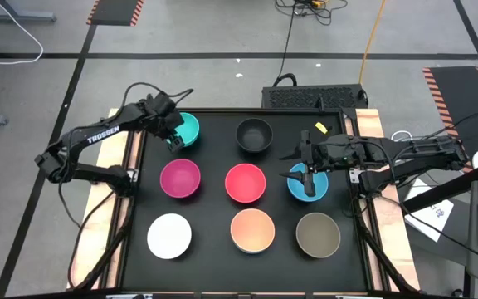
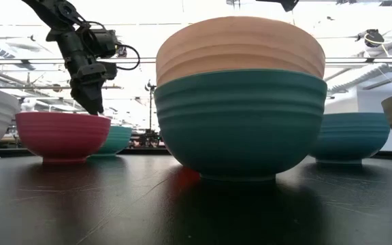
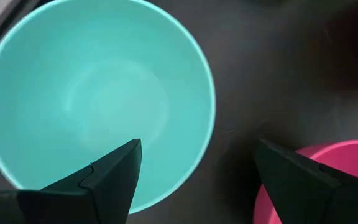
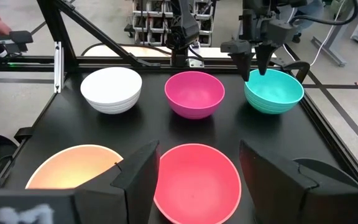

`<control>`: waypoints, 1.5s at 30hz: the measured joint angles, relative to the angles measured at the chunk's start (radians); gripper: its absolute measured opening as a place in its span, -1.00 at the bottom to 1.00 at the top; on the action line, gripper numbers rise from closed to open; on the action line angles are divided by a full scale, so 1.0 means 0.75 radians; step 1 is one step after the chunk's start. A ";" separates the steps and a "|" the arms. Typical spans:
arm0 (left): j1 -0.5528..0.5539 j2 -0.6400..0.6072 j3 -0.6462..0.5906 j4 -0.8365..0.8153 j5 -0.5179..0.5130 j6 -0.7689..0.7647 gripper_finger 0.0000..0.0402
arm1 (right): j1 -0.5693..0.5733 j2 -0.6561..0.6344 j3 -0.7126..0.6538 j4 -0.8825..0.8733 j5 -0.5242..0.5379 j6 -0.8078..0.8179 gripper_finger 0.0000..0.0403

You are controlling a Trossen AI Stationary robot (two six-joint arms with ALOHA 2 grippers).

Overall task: Nest bowls inside each other
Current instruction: Stack the light blue bowl on top of the light orange bowl

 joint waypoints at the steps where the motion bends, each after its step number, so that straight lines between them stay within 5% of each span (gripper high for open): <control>1: -0.008 0.004 0.000 -0.002 -0.004 0.000 0.57 | 0.000 0.000 0.000 0.000 0.000 0.000 0.07; 17: -0.036 0.006 -0.009 -0.012 -0.022 -0.015 0.57 | 0.000 0.001 0.000 -0.001 0.000 0.011 0.07; 35: -0.041 0.194 -0.088 0.071 -0.128 -0.004 0.55 | 0.000 0.001 0.000 -0.001 0.000 0.011 0.07; 45: -0.041 0.194 -0.061 0.077 -0.186 0.001 -0.17 | 0.000 0.001 0.000 -0.001 0.000 0.010 0.07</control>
